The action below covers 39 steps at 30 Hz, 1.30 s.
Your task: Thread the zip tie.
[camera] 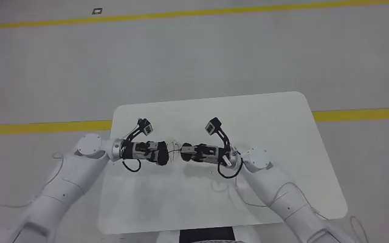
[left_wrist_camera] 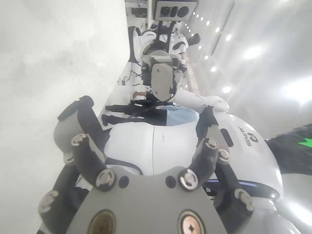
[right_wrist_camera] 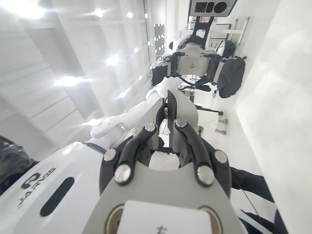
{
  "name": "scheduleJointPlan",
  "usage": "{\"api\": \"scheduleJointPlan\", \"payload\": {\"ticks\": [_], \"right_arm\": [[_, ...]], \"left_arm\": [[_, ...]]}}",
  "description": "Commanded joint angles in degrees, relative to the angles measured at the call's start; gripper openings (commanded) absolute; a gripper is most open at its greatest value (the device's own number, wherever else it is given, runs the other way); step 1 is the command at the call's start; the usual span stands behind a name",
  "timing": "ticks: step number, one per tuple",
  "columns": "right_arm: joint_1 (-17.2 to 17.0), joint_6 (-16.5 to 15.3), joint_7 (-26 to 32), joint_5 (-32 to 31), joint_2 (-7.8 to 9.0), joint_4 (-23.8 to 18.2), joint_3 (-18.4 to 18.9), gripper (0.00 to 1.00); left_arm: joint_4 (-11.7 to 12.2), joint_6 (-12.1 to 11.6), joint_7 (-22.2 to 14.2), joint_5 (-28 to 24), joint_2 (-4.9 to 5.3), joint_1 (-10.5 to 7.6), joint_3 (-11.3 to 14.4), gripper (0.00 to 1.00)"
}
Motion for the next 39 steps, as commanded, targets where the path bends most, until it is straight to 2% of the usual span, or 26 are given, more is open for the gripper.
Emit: {"api": "scheduleJointPlan", "payload": {"ticks": [1, 6, 17, 19, 22, 26, 33, 36, 39], "right_arm": [[0.0, 0.0, 2.1, 2.5, -0.09, 0.7, 0.5, 0.0], [0.1, 0.0, 4.7, 6.0, -0.71, 2.1, 1.2, 0.0], [-0.3, 0.6, 4.0, 6.4, -0.8, 1.4, 1.0, 0.0], [-0.7, 0.9, 4.2, 6.8, -0.75, 0.8, 0.9, 0.0], [-0.8, 1.1, 5.4, 8.3, -0.76, 0.9, 0.7, 0.0], [-0.5, 1.4, 6.1, 9.5, -0.94, 1.8, -0.1, 0.0], [-0.2, 1.1, 5.8, 9.0, -0.98, 2.1, -0.3, 0.0], [-0.6, 1.6, 4.4, 8.6, -0.98, 1.3, -0.5, 0.0], [-1.2, 2.3, 3.6, 8.2, -0.93, 0.5, -0.8, 0.0]], "left_arm": [[0.2, 0.0, 0.1, -0.4, -0.24, -0.12, 0.7, 1.0], [0.3, 0.0, 0.1, -2.1, -0.87, -0.81, 2.4, 1.0], [0.5, 0.0, 0.1, -1.8, -0.88, -0.95, 2.4, 1.0], [-0.5, 0.1, 1.5, -1.5, -0.99, -0.49, 2.6, 1.0], [-1.3, 0.5, 1.2, -1.6, -1.05, 0.06, 2.5, 1.0], [-1.3, 1.1, 0.1, -2.8, -1.25, 0.3, 2.4, 1.0], [-1.3, 0.7, 0.1, -3.1, -1.31, 0.32, 2.4, 1.0], [-2.5, 1.4, 1.8, -2.4, -1.39, 0.78, 2.5, 1.0], [-2.9, 1.6, 1.4, -3.1, -1.43, 1.25, 2.2, 1.0]]}}
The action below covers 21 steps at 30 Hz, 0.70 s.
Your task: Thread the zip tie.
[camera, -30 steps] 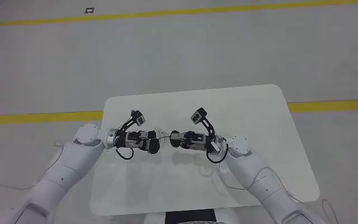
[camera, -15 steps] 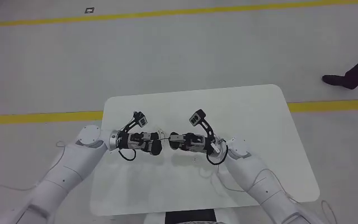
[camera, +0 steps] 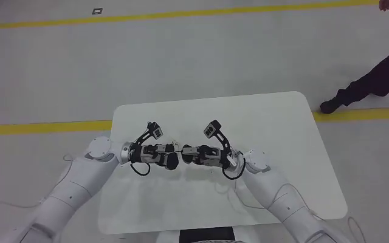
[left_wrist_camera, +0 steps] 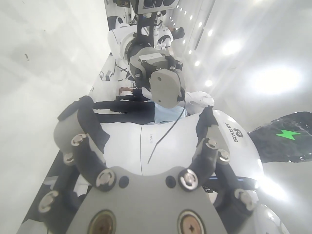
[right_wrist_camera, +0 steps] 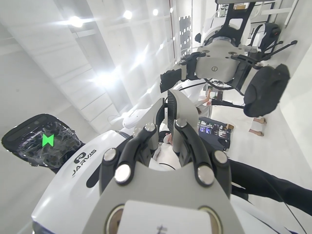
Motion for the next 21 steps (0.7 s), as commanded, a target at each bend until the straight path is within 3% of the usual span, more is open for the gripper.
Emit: {"api": "scheduleJointPlan", "payload": {"ticks": [1, 11, 12, 13, 14, 21], "right_arm": [[-0.2, 0.2, -0.3, -0.1, 0.01, -0.2, -0.2, 0.0], [0.2, 0.0, -1.7, -2.3, 0.07, 0.8, -1.0, 0.0], [0.2, -0.1, -1.9, -2.8, 0.1, 0.8, -1.0, 0.0], [0.3, 0.0, -2.1, -3.5, 0.16, 0.8, -1.1, 0.0], [0.3, 0.0, -2.4, -4.1, 0.22, 0.8, -1.1, 0.0], [0.2, 1.1, -3.8, -7.6, 0.65, 0.4, -1.1, 0.0]], "left_arm": [[0.0, 0.0, -0.4, -0.3, -0.03, 0.23, -0.2, 1.0], [0.2, -0.3, -1.5, -1.2, -0.08, 1.12, -1.6, 0.98], [0.4, -0.3, -1.3, -1.0, -0.05, 1.18, -1.8, 0.88], [0.4, -0.4, -1.2, -0.8, -0.03, 1.31, -1.9, 0.64], [0.3, -0.4, -1.1, -0.8, -0.01, 1.41, -2.1, 0.48], [-0.2, -0.4, -1.3, -0.2, 0.14, 2.19, -3.1, 0.4]]}}
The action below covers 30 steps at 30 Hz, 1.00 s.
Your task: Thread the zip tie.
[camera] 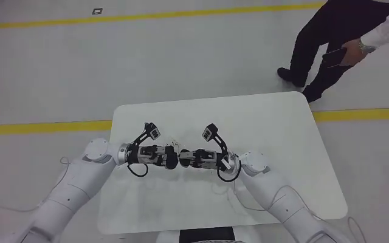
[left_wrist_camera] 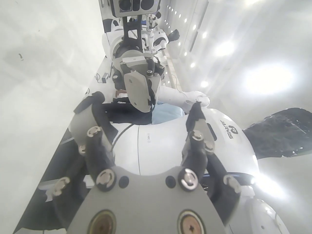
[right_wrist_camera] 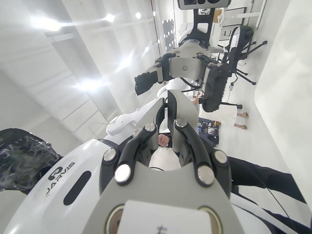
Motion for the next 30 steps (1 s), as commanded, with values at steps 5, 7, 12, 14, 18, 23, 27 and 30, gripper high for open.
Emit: {"api": "scheduleJointPlan", "payload": {"ticks": [5, 7, 12, 14, 18, 23, 27, 30], "right_arm": [[-0.5, 0.4, -1.7, -2.6, 0.43, -0.8, 0.4, 0.0], [-0.7, 0.5, -2.1, -3.3, 0.61, -1.1, 0.6, 0.0], [-1.1, 0.8, -2.8, -4.4, 0.94, -1.9, 0.9, 0.0], [-1.3, 0.8, -3.0, -4.7, 1.07, -2.3, 1.0, 0.0], [-1.6, 1.3, -3.1, -6.2, 1.31, -3.0, 0.8, 0.0], [-1.9, 1.5, -3.7, -7.0, 1.49, -3.3, 0.5, 0.0], [-2.0, 1.2, -4.0, -6.9, 1.6, -3.5, 0.4, 0.0], [-2.1, 1.1, -4.1, -6.8, 1.69, -3.6, 0.4, 0.0]], "left_arm": [[-0.5, 0.0, -0.2, 0.4, 0.11, 0.67, -0.8, 0.35], [-0.8, -0.1, -0.3, 0.5, 0.15, 0.94, -1.1, 0.33], [-1.2, 0.0, -0.3, 0.9, 0.23, 1.5, -1.6, 0.33], [-1.4, 0.1, -0.2, 1.3, 0.28, 1.7, -1.9, 0.33], [-1.7, 0.3, 0.3, 1.8, 0.35, 2.12, -2.3, 0.33], [-2.5, 0.1, 1.0, 2.2, 0.41, 2.84, -2.9, 0.27], [-3.1, 0.4, 1.5, 3.3, 0.47, 3.18, -3.1, 0.23], [-3.5, 0.5, 1.9, 3.9, 0.47, 3.44, -3.2, 0.21]]}}
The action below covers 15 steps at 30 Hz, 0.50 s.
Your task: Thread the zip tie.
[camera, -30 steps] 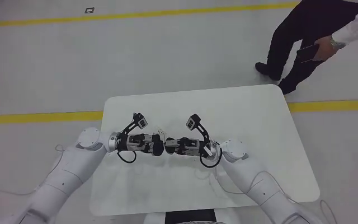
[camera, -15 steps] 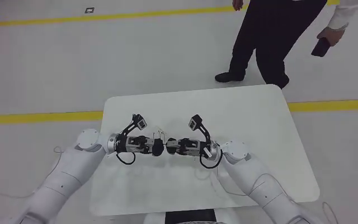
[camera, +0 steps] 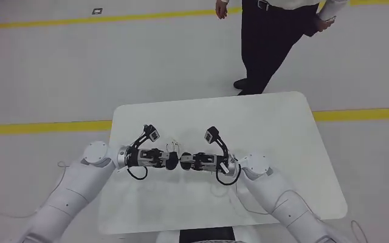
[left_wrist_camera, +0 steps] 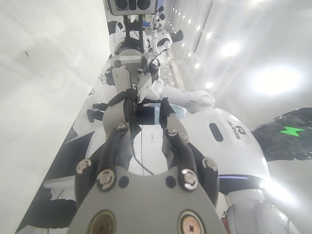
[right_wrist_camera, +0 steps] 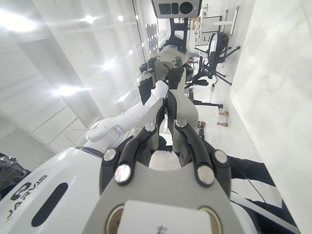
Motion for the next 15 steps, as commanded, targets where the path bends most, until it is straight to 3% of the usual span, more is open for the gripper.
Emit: {"api": "scheduleJointPlan", "payload": {"ticks": [1, 8, 15], "right_arm": [[0.0, 0.0, -0.1, 0.0, 0.06, -0.1, 0.0, 0.0], [-0.1, 0.1, -0.2, 0.1, 0.25, -0.3, -0.2, 0.0], [-0.2, 0.2, 0.0, 0.2, 0.46, -0.9, -0.3, 0.0]], "left_arm": [[-0.2, 0.1, 0.2, 0.3, -0.01, 0.17, -0.1, 0.2], [-0.6, 0.3, 0.5, 1.0, -0.05, 0.42, -0.4, 0.13], [-0.8, 0.6, 0.6, 1.5, -0.11, 0.55, -0.6, 0.12]]}}
